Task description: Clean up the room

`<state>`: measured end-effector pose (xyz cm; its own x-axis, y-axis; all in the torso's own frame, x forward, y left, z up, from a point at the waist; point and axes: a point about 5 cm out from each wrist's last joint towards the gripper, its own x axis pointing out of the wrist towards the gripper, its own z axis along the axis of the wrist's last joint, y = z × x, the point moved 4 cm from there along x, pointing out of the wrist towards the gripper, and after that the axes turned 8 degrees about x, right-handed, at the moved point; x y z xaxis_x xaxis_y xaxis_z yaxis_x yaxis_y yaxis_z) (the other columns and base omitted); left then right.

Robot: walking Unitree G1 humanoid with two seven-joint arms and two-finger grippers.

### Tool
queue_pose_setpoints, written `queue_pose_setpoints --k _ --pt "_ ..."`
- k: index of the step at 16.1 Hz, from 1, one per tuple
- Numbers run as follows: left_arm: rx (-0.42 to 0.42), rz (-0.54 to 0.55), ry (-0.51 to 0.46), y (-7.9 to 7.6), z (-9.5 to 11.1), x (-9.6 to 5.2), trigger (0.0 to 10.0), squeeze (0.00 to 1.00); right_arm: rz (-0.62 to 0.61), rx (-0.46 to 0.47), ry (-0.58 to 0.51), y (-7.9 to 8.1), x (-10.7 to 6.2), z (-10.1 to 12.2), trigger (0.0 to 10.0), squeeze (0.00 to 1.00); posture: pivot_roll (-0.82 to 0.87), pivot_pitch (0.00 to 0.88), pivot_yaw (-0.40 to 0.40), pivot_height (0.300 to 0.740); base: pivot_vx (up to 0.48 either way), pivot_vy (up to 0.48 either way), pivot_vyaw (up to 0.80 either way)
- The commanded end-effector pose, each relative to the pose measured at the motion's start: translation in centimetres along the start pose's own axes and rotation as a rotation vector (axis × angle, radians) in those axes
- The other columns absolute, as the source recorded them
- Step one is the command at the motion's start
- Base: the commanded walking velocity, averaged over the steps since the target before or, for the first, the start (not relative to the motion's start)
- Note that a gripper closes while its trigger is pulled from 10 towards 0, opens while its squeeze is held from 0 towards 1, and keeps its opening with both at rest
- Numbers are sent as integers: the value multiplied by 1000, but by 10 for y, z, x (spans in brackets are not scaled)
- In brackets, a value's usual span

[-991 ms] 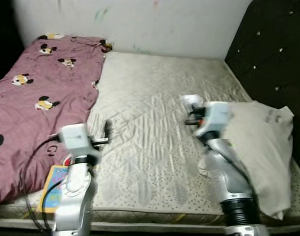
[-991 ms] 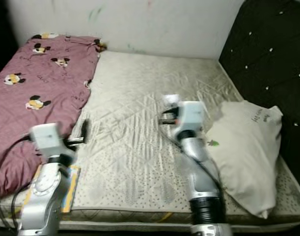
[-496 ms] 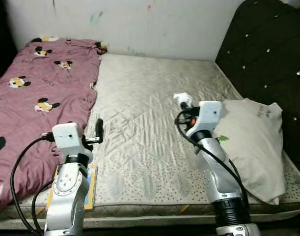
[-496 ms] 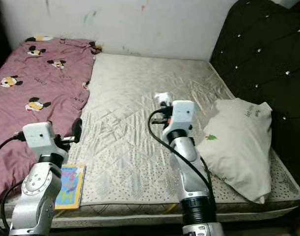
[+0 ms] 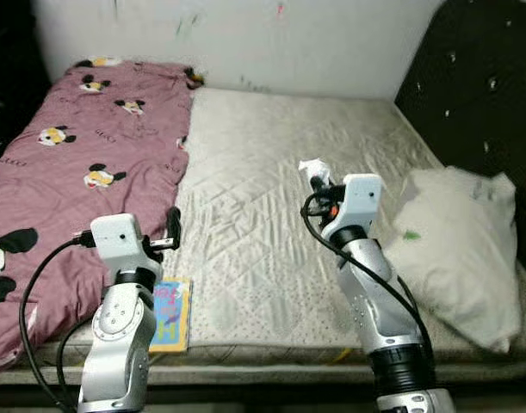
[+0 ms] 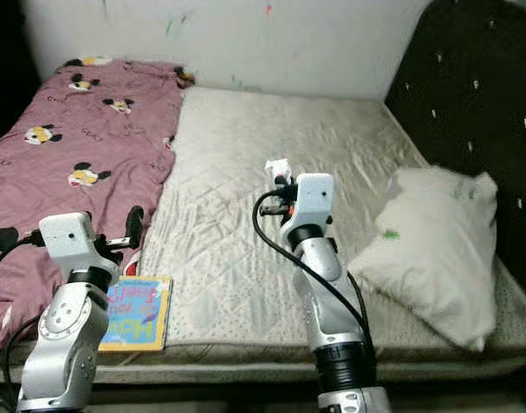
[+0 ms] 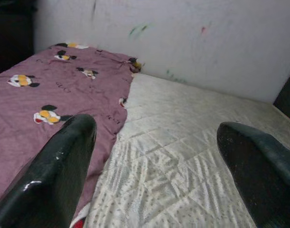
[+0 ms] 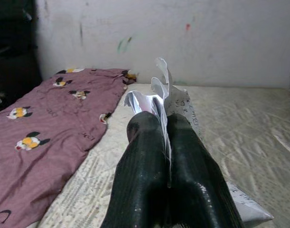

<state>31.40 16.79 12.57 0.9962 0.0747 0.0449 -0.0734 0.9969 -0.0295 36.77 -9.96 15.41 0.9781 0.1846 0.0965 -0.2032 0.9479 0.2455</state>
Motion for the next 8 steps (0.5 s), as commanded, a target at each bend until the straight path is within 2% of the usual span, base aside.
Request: queue_pose_setpoints --k 1,8 --pt "-7 -12 13 -5 -2 0 10000 0 -22 2 5 -7 -1 -2 10000 0 -33 6 -63 740 0 480 0" --pt "-8 -19 7 -8 -1 1 10000 0 -13 -4 10 -6 0 -3 10000 0 -33 0 -64 740 0 480 0"
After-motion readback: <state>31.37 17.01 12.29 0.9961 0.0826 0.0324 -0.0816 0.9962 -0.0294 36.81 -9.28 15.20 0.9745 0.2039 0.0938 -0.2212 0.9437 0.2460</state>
